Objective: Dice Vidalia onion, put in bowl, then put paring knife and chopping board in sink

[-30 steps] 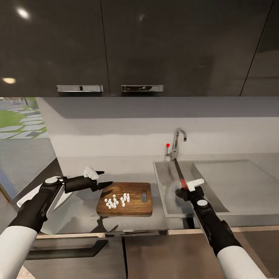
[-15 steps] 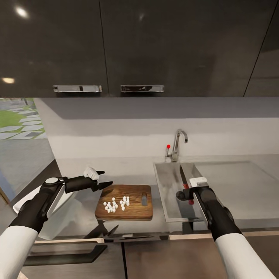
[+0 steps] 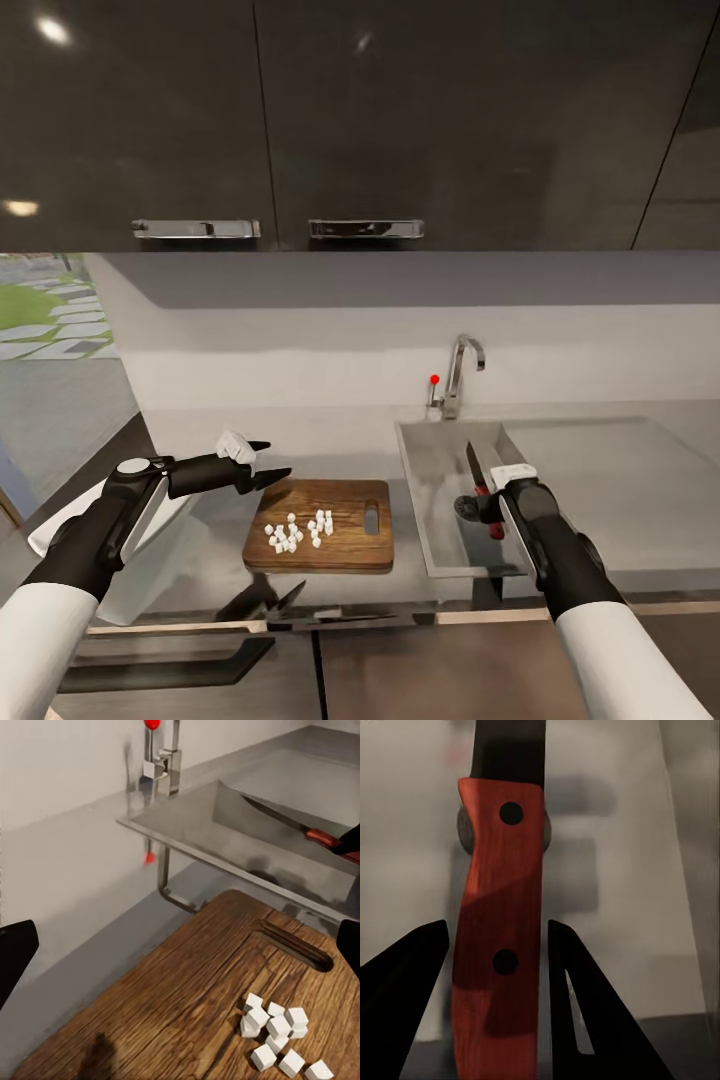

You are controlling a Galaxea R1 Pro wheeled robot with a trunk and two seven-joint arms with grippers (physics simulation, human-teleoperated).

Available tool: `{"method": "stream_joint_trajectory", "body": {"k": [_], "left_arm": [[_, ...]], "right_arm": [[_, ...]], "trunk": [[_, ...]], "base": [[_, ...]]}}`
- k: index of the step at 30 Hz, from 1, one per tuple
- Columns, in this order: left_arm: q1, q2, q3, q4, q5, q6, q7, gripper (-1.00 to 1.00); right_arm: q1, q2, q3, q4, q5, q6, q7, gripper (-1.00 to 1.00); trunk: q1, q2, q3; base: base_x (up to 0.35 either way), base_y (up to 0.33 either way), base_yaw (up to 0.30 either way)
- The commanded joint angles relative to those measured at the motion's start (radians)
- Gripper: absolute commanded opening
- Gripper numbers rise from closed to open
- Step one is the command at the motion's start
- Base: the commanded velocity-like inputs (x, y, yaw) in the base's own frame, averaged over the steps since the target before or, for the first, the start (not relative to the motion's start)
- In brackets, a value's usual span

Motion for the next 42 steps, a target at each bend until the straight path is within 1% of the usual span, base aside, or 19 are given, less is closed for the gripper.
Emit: {"method": "stream_joint_trajectory", "body": {"k": [1, 6, 15, 16, 19, 22, 24, 26, 28, 29, 30, 32, 42], "left_arm": [[-0.001, 0.001, -0.003, 0.0, 0.009, 0.01, 0.0, 1.0], [-0.001, 0.001, -0.003, 0.0, 0.009, 0.01, 0.001, 1.0], [-0.001, 0.001, -0.003, 0.0, 0.009, 0.01, 0.0, 1.0], [-0.001, 0.001, -0.003, 0.0, 0.009, 0.01, 0.0, 1.0], [-0.001, 0.001, -0.003, -0.001, 0.009, 0.01, -0.002, 1.0], [-0.001, 0.001, -0.001, -0.001, 0.009, 0.01, -0.003, 1.0], [-0.001, 0.001, -0.001, -0.001, 0.009, 0.011, -0.003, 1.0], [-0.001, 0.001, 0.0, -0.001, 0.01, 0.011, -0.004, 1.0], [-0.001, 0.001, 0.004, -0.001, 0.01, 0.011, -0.004, 1.0], [-0.001, 0.001, 0.01, -0.001, 0.01, 0.012, -0.004, 1.0], [-0.001, 0.001, 0.023, -0.001, 0.01, 0.012, -0.004, 1.0], [-0.001, 0.001, 0.03, -0.001, 0.011, 0.012, -0.005, 1.0], [-0.001, 0.001, 0.036, -0.001, 0.011, 0.012, -0.004, 1.0]], "right_arm": [[-0.001, -0.001, 0.002, -0.001, 0.002, 0.004, -0.001, -1.0], [-0.001, 0.0, 0.002, -0.007, 0.002, 0.004, -0.001, -1.0], [0.0, 0.001, 0.003, -0.005, 0.002, 0.009, -0.001, -1.0], [-0.001, 0.004, 0.004, -0.004, 0.002, 0.012, -0.001, -1.0], [0.0, 0.025, 0.005, -0.001, 0.001, 0.022, 0.0, -1.0], [0.0, 0.034, 0.006, 0.004, -0.001, 0.025, 0.002, -1.0], [0.001, 0.048, 0.006, 0.01, -0.016, 0.025, 0.002, -1.0], [0.001, 0.053, 0.007, 0.014, -0.024, 0.026, 0.002, -1.0], [0.001, 0.054, 0.008, 0.024, -0.026, 0.026, 0.002, -1.0], [0.001, 0.055, 0.008, 0.034, -0.027, 0.026, 0.002, -1.0], [0.001, 0.055, 0.008, 0.05, -0.028, 0.026, 0.002, -1.0], [0.001, 0.055, 0.008, 0.058, -0.029, 0.026, 0.002, -1.0], [0.001, 0.056, 0.007, 0.066, -0.029, 0.026, 0.002, -1.0]], "trunk": [[0.001, -0.001, -0.001], [0.001, -0.001, -0.001], [0.001, -0.001, -0.001], [0.001, -0.001, -0.001], [0.001, -0.001, -0.001], [0.001, -0.001, -0.001], [0.001, -0.001, -0.001], [0.001, -0.001, -0.001], [0.001, -0.001, -0.001], [0.001, -0.001, -0.001], [0.001, -0.001, -0.002], [0.001, -0.001, -0.003], [0.001, -0.001, -0.009]], "base": [[0.212, -0.117, 0.0], [0.22, -0.145, 0.0], [0.021, -0.014, 0.0], [0.0, 0.0, 0.0], [0.0, 0.0, 0.0], [0.0, 0.0, 0.0], [0.0, 0.0, 0.0], [0.0, 0.0, 0.0], [0.0, 0.0, 0.0], [0.0, 0.0, 0.0], [0.0, 0.0, 0.0], [0.0, 0.0, 0.0], [0.0, 0.0, 0.0]]}}
